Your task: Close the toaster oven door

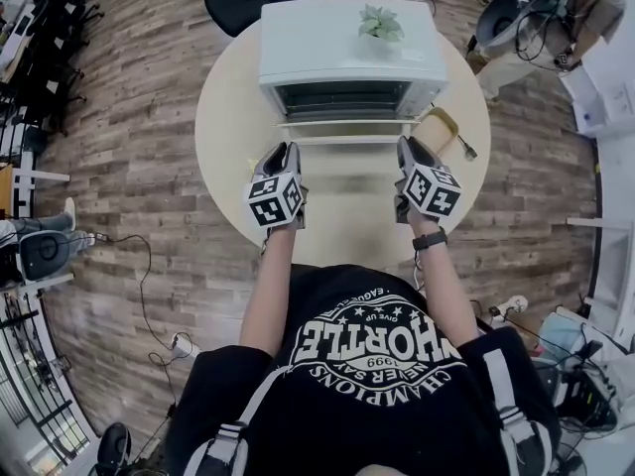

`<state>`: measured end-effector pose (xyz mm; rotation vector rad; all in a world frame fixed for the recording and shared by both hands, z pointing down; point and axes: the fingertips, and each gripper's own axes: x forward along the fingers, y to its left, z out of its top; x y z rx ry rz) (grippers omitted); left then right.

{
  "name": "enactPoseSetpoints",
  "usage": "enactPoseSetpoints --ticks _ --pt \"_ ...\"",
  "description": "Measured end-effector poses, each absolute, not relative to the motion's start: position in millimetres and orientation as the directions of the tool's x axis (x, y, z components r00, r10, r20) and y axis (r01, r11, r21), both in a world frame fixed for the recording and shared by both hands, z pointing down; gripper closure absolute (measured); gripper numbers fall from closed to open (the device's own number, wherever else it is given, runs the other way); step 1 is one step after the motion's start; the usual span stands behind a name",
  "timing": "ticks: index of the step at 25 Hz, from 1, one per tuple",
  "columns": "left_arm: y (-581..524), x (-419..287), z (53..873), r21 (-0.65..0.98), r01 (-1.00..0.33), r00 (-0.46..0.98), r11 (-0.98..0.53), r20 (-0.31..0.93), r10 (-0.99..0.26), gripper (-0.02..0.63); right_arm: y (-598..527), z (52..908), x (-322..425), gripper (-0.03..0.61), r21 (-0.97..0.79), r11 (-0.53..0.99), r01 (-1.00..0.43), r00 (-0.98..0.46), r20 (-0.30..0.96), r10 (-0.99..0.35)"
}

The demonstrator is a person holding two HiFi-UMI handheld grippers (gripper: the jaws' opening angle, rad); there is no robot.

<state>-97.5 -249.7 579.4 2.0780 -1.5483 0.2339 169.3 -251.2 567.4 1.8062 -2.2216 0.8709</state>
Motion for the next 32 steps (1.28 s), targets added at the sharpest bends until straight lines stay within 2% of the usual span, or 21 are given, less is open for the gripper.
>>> enactPoseSetpoints --ticks 32 --pt "-285 -99 556 0.264 -0.943 0.299 -0.202 0.409 -0.862 0.531 -286 545 167 0.481 -0.361 0.148 -0.921 -0.299 0.411 -0.861"
